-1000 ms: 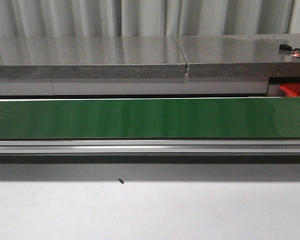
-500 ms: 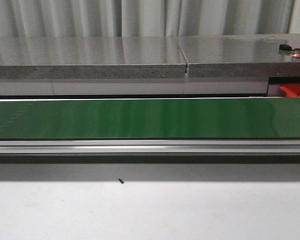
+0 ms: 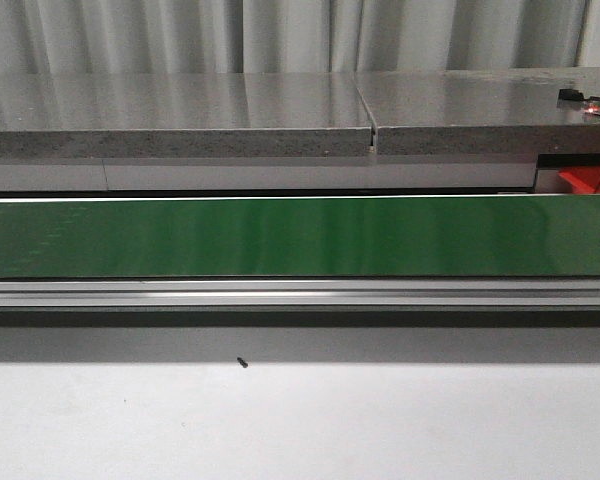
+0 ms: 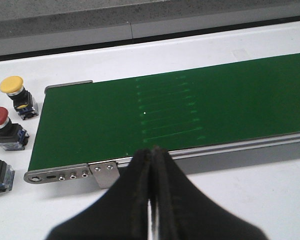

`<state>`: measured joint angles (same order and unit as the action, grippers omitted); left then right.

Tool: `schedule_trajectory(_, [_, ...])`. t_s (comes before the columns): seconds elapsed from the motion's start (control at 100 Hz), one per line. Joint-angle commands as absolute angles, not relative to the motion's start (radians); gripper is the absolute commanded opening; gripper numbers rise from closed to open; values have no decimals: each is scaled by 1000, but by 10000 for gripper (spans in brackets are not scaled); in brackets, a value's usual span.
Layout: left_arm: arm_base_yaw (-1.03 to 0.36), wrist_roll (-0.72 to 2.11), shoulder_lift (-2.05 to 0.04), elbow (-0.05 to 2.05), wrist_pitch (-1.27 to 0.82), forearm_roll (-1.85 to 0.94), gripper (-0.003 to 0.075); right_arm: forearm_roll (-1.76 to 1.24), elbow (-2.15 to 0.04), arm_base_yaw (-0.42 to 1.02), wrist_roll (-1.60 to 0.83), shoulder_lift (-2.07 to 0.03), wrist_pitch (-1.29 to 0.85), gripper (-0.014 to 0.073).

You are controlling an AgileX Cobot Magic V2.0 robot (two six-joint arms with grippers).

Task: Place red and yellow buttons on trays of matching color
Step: 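Lift the right gripper away from the yellow tray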

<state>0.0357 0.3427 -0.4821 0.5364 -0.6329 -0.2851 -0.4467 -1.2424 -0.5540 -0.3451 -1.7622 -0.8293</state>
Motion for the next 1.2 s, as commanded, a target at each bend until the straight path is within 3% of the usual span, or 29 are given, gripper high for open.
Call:
schedule_trajectory(0.0, [31,343,-485,562,-562,-300,-20,-487,-1265,-555,-360,-1658,-798,551])
schedule_trajectory(0.16, [31,343,-485,562,-562,-300,-20,-506,-1265,-507,-397,-1546,-775,549])
schedule_trajectory(0.45, [31,343,-485,562,-562,-300,-20,-505,-1241,-287,-460,-1339,-741,549])
schedule_trajectory(0.83, [31,343,-485,562,-562,-300,-20,-503,-991,-128,-526,-1075,-633,536])
schedule_trajectory(0.99, [31,343,-485,562,-562,-300,-20,-503,-865,-127,-529,-970,-587,398])
schedule_trajectory(1.19, [31,343,-485,562,-562,-300,-20,-503,-795,-127,-529,-889,-561,57])
